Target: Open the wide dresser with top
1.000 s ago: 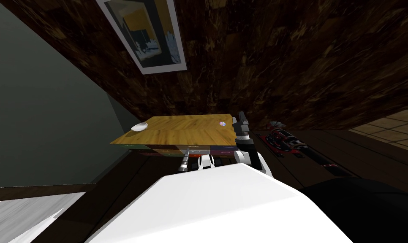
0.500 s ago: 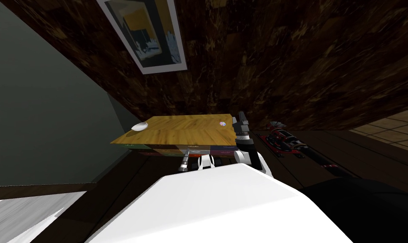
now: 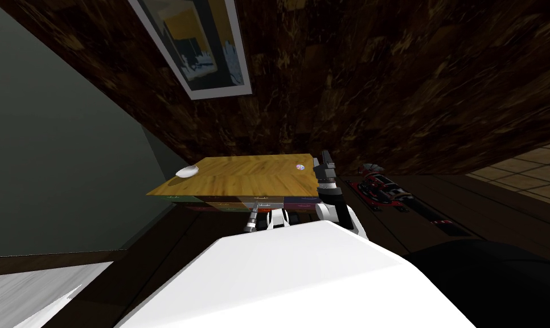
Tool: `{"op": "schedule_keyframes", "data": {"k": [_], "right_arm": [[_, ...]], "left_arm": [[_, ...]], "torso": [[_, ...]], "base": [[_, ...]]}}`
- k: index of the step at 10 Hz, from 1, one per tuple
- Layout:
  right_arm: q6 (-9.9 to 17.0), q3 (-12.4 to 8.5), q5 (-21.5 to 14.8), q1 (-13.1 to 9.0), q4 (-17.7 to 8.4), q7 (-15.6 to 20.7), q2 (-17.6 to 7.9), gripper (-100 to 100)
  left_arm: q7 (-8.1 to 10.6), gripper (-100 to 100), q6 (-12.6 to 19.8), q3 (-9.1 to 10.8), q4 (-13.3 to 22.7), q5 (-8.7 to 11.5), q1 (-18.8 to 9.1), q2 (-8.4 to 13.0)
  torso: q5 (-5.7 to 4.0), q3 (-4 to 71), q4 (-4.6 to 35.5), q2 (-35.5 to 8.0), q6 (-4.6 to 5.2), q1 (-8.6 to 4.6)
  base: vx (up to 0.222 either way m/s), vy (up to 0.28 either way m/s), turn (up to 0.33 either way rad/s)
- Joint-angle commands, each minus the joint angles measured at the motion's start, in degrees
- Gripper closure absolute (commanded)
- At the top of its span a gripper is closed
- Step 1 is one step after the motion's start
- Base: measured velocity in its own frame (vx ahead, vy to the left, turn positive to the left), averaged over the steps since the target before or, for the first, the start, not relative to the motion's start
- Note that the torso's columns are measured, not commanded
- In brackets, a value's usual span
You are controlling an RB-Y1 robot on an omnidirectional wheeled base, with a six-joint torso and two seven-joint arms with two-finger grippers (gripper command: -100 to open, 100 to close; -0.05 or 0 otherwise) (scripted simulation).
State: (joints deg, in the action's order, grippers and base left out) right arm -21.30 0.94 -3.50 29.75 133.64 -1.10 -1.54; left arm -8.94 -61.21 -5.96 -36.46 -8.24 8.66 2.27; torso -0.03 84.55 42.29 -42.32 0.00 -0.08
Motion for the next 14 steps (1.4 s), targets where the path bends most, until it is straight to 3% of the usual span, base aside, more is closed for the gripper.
{"op": "schedule_keyframes", "data": {"k": [1,10,12,13,14], "right_arm": [[0.0,0.0,0.0,0.0,0.0,0.0,0.0,0],[0.0,0.0,0.0,0.0,0.0,0.0,0.0,0],[0.0,0.0,0.0,0.0,0.0,0.0,0.0,0],[0.0,0.0,0.0,0.0,0.0,0.0,0.0,0],[0.0,0.0,0.0,0.0,0.0,0.0,0.0,0]], "left_arm": [[-0.83,-100,0.5,-1.12,-1.1,0.6,0.8,-0.4],[-0.83,-100,0.5,-1.12,-1.1,0.6,0.8,-0.4],[-0.61,-100,2.8,-0.87,-1.8,0.8,-0.8,-0.5],[-0.6,-100,2.0,-0.91,-1.4,0.7,-0.5,-0.4],[-0.83,100,0.5,-1.13,-1.1,0.6,0.8,-0.4]], "torso": [[0.01,0.0,0.0,0.0,0.0,0.03],[0.03,0.0,0.0,0.0,0.01,0.09],[0.04,0.0,0.0,0.1,0.0,0.11],[0.02,0.0,0.0,0.0,0.0,0.06],[0.02,0.0,0.0,0.0,0.0,0.06]], "base": [[0.008,0.02,-0.02],[0.001,0.003,-0.003],[0.001,0.004,-0.012],[0.0,0.0,0.0],[0.0,0.0,0.0]]}}
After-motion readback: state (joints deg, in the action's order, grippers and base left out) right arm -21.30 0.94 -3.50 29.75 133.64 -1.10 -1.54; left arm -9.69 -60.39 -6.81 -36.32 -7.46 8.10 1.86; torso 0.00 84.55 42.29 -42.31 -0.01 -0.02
